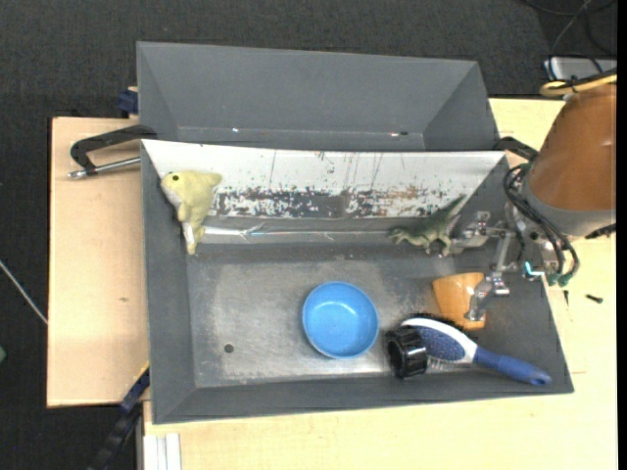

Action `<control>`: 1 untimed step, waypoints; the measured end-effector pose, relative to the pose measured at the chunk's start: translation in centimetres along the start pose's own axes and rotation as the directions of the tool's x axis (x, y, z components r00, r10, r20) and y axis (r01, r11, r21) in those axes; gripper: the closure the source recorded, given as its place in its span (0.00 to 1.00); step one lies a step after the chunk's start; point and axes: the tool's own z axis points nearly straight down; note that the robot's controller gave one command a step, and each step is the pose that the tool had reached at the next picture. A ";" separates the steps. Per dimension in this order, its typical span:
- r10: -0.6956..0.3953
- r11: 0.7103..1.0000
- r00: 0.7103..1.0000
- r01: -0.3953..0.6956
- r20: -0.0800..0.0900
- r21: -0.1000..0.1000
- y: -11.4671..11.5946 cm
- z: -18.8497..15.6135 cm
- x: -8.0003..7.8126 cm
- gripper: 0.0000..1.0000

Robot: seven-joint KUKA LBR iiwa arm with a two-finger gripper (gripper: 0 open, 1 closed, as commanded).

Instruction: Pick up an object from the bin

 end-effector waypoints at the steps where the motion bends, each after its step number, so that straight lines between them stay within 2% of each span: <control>1: 0.115 0.993 0.993 -0.115 0.021 -0.003 -1.4 9.3 2.4 0.00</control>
Offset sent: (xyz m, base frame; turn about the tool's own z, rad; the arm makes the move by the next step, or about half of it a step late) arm -0.0306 -0.0161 -0.0958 0.1156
